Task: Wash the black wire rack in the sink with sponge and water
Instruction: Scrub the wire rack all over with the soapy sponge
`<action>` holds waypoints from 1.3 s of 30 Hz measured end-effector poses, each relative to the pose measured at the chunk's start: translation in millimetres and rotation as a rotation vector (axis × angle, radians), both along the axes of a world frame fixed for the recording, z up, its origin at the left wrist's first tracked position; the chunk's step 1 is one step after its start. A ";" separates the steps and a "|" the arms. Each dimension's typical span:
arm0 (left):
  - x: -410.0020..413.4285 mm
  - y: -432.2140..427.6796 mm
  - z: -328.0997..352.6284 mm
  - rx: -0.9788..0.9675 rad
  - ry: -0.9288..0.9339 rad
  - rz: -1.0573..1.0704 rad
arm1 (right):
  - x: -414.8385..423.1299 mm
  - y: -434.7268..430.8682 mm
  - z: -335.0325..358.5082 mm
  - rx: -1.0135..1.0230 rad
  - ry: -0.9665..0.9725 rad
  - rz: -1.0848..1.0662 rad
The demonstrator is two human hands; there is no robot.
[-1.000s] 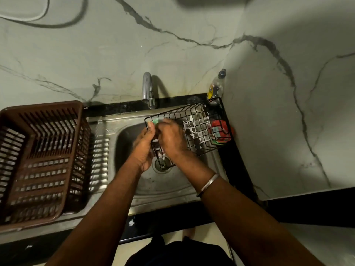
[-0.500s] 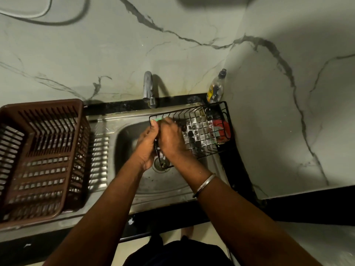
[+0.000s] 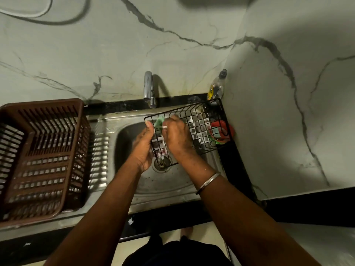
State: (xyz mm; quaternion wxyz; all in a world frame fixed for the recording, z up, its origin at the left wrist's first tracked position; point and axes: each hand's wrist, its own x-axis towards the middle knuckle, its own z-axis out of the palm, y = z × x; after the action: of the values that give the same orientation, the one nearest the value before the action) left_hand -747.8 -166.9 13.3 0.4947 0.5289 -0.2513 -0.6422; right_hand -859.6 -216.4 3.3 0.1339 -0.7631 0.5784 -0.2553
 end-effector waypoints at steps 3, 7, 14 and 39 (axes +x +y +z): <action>0.4 -1.6 0.4 -0.021 -0.025 -0.006 | 3.0 5.6 -1.6 -0.023 0.034 0.110; 7.9 -1.4 -1.5 -0.007 0.016 -0.015 | -14.1 -7.1 -2.6 -0.029 -0.090 -0.181; 2.1 -3.1 -1.7 -0.027 -0.027 -0.034 | -5.2 -5.9 -2.1 0.008 -0.123 -0.147; 30.8 2.4 -8.4 -0.073 -0.036 0.010 | -4.4 -4.5 1.5 -0.057 -0.020 0.093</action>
State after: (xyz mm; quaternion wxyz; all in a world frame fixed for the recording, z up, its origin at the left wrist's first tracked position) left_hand -717.1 -164.5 4.9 0.5123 0.5234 -0.2809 -0.6202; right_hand -864.0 -220.9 4.8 0.1294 -0.7901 0.5334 -0.2728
